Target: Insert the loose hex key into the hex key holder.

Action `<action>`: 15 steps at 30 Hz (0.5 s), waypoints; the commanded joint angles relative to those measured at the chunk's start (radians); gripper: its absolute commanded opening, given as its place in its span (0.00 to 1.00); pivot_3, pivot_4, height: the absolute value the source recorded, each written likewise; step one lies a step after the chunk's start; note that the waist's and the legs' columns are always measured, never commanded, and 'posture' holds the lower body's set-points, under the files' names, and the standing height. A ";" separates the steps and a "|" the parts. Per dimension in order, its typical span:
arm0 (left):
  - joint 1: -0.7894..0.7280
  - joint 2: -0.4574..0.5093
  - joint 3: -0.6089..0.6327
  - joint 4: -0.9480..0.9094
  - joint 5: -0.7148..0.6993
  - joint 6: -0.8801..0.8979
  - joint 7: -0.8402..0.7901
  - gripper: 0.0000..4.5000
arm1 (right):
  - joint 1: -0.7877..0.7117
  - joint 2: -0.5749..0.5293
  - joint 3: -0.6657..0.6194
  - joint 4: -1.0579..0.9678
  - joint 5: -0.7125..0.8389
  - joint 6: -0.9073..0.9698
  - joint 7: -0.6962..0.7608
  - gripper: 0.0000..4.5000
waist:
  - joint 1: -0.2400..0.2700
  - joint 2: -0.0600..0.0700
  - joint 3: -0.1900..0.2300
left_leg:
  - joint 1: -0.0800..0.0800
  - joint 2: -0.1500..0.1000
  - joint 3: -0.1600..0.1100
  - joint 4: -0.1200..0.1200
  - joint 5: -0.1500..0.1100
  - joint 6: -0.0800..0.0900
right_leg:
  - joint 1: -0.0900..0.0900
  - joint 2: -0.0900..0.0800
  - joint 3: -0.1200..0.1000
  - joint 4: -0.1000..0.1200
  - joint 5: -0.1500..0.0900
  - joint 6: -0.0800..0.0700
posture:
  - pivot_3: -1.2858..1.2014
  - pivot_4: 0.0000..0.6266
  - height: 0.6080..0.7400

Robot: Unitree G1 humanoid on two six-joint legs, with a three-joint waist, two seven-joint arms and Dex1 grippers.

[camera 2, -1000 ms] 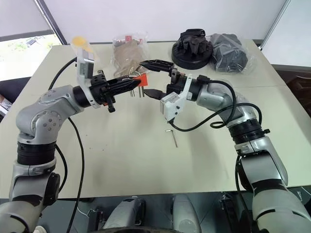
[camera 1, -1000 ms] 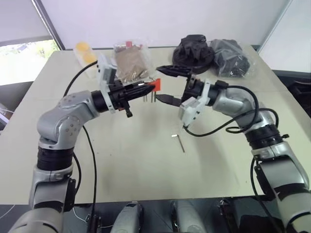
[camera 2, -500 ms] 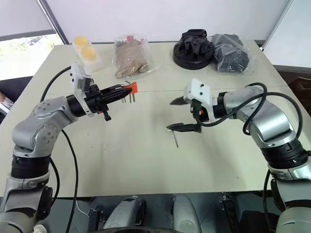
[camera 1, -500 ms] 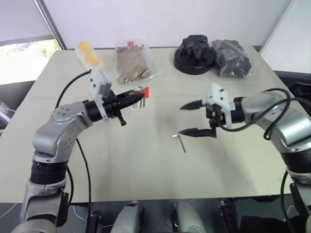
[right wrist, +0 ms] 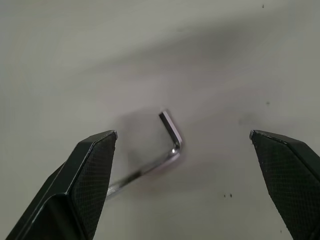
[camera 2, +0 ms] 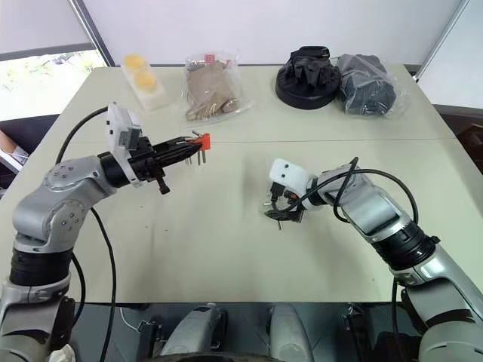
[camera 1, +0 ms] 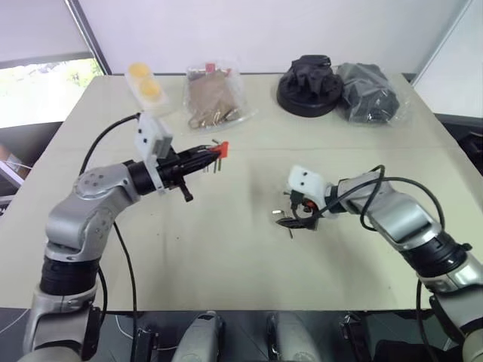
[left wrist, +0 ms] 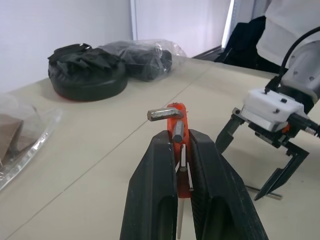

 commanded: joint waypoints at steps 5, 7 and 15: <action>0.007 0.018 0.025 -0.054 -0.009 0.000 0.016 0.00 | 0.005 0.000 0.006 -0.024 -0.072 -0.017 0.011 0.93 | -0.002 0.000 0.000 | 0.000 0.000 0.000 0.000 0.000 0.000 | 0.000 0.000 0.000 0.000 0.000 0.000 | 0.52 0.24 1.00; 0.010 0.019 0.024 -0.056 -0.009 0.001 0.019 0.00 | 0.014 -0.004 0.008 -0.038 -0.080 -0.015 0.023 0.80 | -0.001 0.000 0.000 | 0.000 0.000 0.000 0.000 0.000 0.000 | 0.000 0.000 0.000 0.000 0.000 0.000 | 0.52 0.24 1.00; 0.011 0.021 0.025 -0.057 -0.009 -0.001 0.028 0.00 | 0.029 0.013 0.016 -0.062 -0.108 -0.002 0.033 0.01 | -0.001 0.000 0.000 | 0.000 0.000 0.000 0.000 0.000 0.000 | 0.000 0.000 0.000 0.000 0.000 0.000 | 0.52 0.24 1.00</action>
